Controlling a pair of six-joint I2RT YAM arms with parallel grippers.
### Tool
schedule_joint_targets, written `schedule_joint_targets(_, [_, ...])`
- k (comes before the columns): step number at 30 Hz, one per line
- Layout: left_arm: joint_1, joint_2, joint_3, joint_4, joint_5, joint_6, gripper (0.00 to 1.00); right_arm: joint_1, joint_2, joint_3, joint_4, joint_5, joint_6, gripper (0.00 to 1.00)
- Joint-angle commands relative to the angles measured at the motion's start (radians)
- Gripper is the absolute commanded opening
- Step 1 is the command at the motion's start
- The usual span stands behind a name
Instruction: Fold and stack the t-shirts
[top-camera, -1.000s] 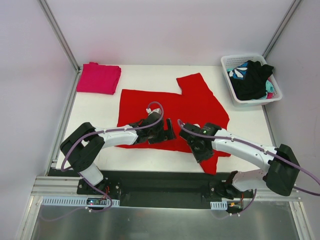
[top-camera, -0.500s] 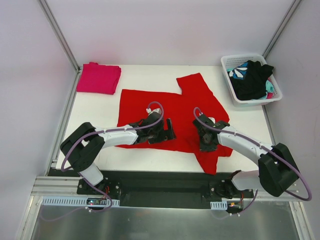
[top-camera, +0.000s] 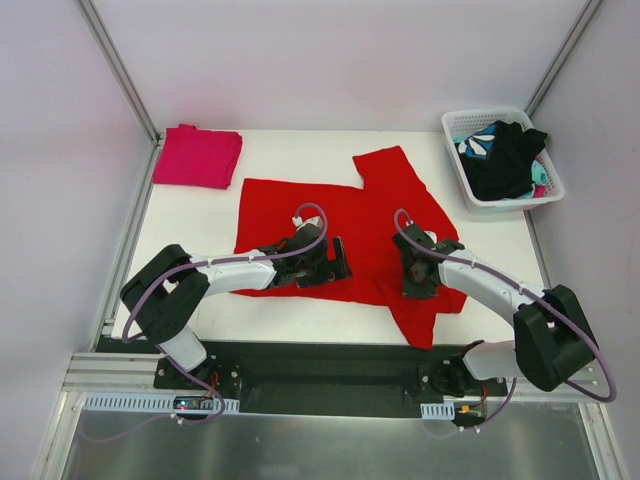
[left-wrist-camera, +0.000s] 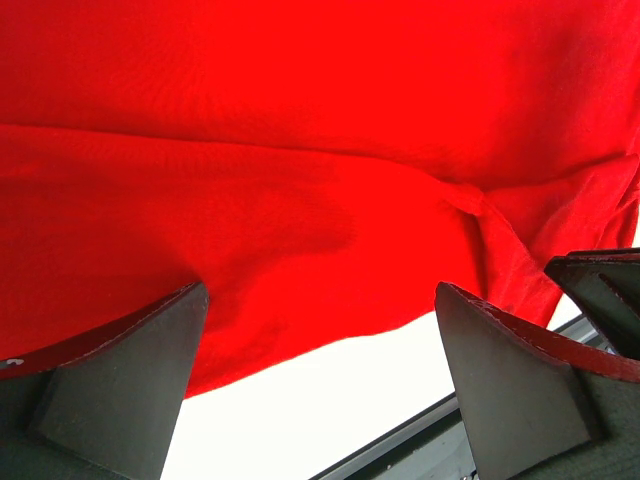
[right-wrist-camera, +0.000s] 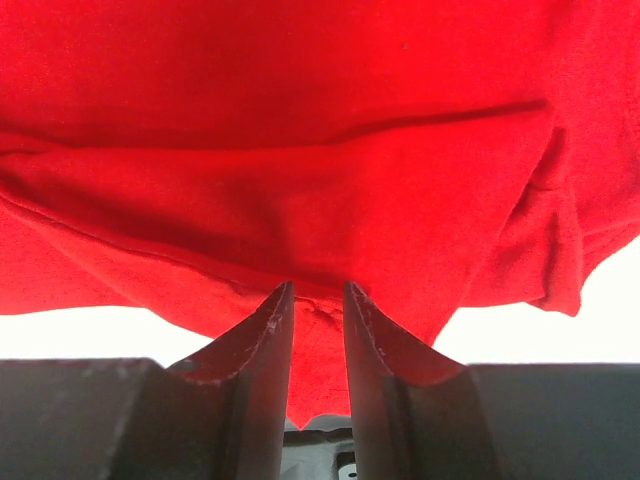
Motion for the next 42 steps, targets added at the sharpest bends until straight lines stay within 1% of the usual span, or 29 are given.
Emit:
schedule_joint_targets(1, [-0.014,0.024,-0.008,-0.086,-0.011,0.008,0.99,-0.037,-0.054,-0.016,-0.044,0.016,-0.012,0.30])
schedule_joint_targets(6, [-0.014,0.025,-0.007,-0.084,-0.011,0.008,0.99,-0.081,-0.093,-0.044,-0.045,0.005,-0.020,0.32])
schedule_joint_targets(14, [-0.014,0.025,-0.007,-0.086,-0.011,0.007,0.99,-0.124,-0.096,-0.082,-0.021,-0.069,-0.034,0.33])
schedule_joint_targets(21, [-0.014,0.028,-0.007,-0.084,-0.010,0.007,0.99,-0.131,-0.094,-0.101,-0.003,-0.118,-0.029,0.32])
schedule_joint_targets(25, [-0.016,0.030,-0.003,-0.084,-0.011,0.005,0.99,-0.131,-0.094,-0.110,0.011,-0.149,-0.025,0.29])
schedule_joint_targets(32, [-0.014,0.033,-0.003,-0.084,-0.010,0.005,0.99,-0.131,-0.084,-0.118,0.024,-0.176,-0.023,0.29])
schedule_joint_targets(39, [-0.014,0.036,-0.002,-0.084,-0.008,0.007,0.99,-0.129,-0.076,-0.110,0.025,-0.193,-0.025,0.24])
schedule_joint_targets(42, [-0.014,0.039,0.001,-0.084,-0.005,0.005,0.99,-0.131,-0.074,-0.102,0.027,-0.193,-0.029,0.16])
